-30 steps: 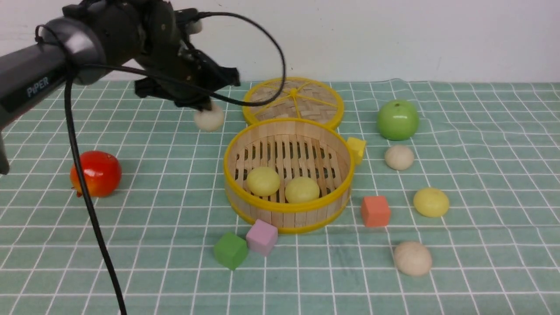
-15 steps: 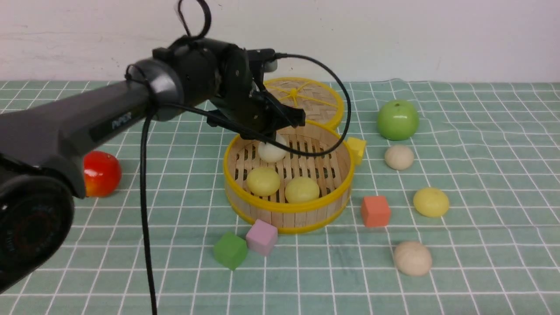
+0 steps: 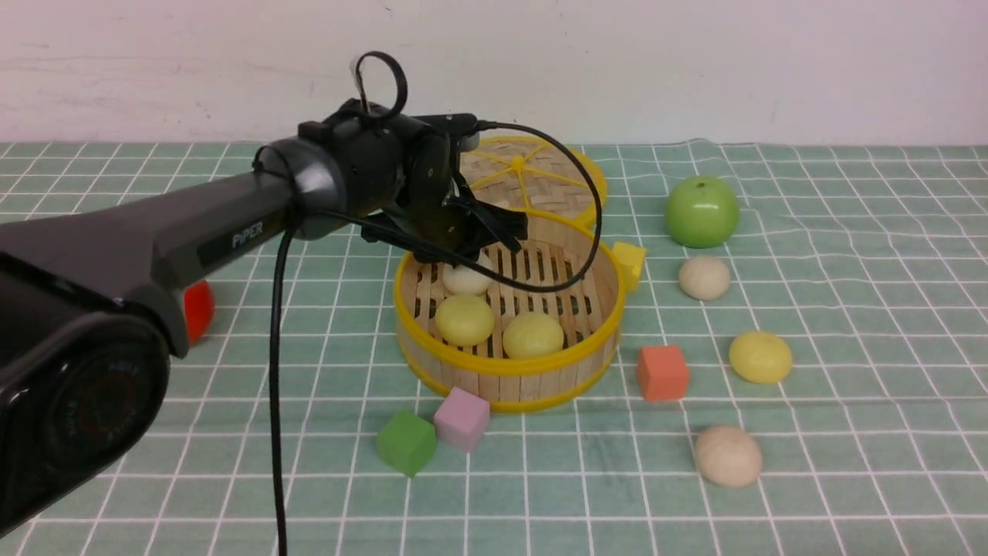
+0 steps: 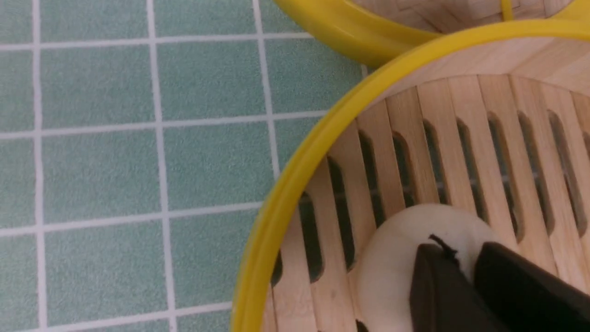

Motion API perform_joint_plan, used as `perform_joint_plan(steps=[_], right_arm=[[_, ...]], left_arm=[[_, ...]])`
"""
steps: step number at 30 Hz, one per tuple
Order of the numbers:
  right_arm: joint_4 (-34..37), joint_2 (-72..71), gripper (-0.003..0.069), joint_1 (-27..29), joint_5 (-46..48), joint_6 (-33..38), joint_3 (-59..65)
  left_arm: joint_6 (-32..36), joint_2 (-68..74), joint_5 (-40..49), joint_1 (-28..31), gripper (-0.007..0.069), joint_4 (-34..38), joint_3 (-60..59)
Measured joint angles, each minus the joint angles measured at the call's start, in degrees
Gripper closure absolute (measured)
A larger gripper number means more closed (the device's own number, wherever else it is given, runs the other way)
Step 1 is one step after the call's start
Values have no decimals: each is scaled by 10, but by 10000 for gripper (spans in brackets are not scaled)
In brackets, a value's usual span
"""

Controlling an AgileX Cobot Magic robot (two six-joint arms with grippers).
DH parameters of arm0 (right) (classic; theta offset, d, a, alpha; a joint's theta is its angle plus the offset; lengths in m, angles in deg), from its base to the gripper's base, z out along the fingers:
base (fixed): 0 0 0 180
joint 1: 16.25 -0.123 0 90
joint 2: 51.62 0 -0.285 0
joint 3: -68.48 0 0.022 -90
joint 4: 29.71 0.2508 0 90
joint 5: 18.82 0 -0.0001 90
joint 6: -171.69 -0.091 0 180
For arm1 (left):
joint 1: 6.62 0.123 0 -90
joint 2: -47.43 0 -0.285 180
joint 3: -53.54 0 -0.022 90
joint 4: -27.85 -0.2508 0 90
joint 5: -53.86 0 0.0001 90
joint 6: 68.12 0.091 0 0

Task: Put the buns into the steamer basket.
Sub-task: Use the left arm to put the steamed stuffed bun into the steamer, then use the right arm to grab a steamed stuffed bun

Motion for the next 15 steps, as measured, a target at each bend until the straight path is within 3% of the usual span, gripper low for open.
perform_joint_plan(steps=[9, 12, 15], right_arm=[[0, 0, 419, 0, 0, 0, 0], [0, 0, 419, 0, 0, 0, 0], [0, 0, 419, 0, 0, 0, 0]], left_arm=[[9, -66, 82, 0, 116, -2, 0], [26, -123, 139, 0, 64, -2, 0], [31, -165, 185, 0, 60, -2, 0]])
